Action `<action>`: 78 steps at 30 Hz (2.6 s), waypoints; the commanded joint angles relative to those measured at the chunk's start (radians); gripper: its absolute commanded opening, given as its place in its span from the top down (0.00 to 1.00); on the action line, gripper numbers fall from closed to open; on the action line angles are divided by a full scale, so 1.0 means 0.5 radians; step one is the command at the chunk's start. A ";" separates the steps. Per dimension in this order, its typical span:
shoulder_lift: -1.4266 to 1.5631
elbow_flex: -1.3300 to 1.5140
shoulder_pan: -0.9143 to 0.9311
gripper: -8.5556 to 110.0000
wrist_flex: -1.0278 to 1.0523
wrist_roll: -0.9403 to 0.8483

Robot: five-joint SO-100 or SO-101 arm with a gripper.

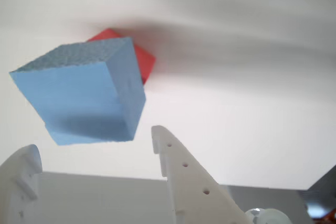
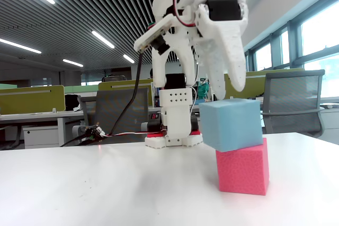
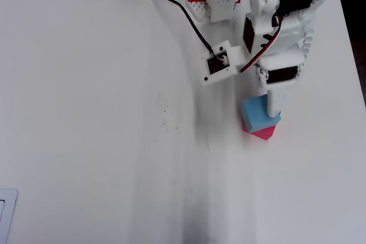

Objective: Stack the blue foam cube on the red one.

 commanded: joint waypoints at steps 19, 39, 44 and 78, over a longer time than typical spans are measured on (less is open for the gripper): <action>1.829 1.319 0.279 0.76 -0.328 0.009; 3.040 2.743 0.380 0.79 -0.954 -0.012; 3.203 2.872 0.368 0.80 -0.819 -0.015; 3.295 3.010 0.282 0.78 -1.043 0.000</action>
